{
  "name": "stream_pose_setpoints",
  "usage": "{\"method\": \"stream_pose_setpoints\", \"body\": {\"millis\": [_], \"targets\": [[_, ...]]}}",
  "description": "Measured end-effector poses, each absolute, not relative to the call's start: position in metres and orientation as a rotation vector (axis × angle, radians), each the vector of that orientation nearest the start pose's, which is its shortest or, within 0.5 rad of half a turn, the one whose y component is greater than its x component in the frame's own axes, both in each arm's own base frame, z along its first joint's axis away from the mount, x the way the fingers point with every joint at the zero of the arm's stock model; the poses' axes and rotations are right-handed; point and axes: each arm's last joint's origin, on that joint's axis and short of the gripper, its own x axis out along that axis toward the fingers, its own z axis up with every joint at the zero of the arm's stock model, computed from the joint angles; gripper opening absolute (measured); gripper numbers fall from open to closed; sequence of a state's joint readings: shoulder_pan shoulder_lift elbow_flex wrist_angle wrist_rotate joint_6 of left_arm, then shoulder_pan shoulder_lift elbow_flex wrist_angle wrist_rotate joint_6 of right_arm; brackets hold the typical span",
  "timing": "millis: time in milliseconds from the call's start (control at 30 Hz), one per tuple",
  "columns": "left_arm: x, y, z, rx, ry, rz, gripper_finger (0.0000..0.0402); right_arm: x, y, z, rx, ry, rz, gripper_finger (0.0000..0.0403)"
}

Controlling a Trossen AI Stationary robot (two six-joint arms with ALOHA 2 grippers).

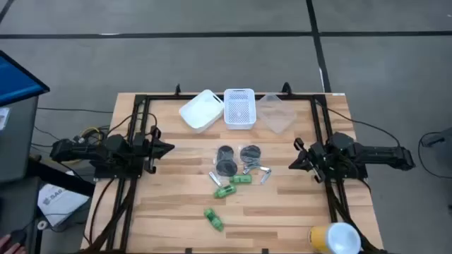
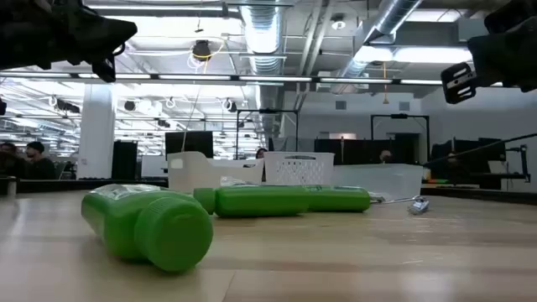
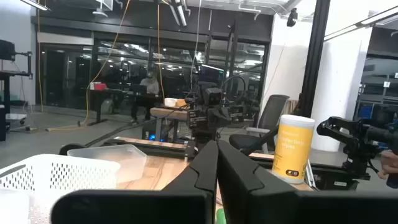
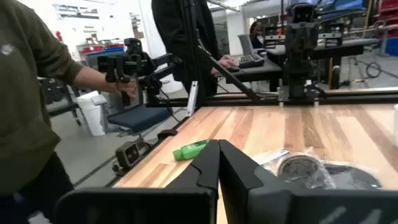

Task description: Pick & Place Travel size toiletries

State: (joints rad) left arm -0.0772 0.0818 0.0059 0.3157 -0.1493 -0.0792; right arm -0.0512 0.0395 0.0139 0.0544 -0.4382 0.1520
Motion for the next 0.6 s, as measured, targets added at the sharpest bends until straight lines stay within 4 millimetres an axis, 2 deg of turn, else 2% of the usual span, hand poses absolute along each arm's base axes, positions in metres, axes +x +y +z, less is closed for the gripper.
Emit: {"method": "stream_pose_setpoints", "body": {"millis": [600], "targets": [[0.0994,-0.0034,0.1892,-0.113,-0.241,0.061,0.0002,0.0972,0.0060,0.1702,0.167,0.006,0.373,0.0000]]}}
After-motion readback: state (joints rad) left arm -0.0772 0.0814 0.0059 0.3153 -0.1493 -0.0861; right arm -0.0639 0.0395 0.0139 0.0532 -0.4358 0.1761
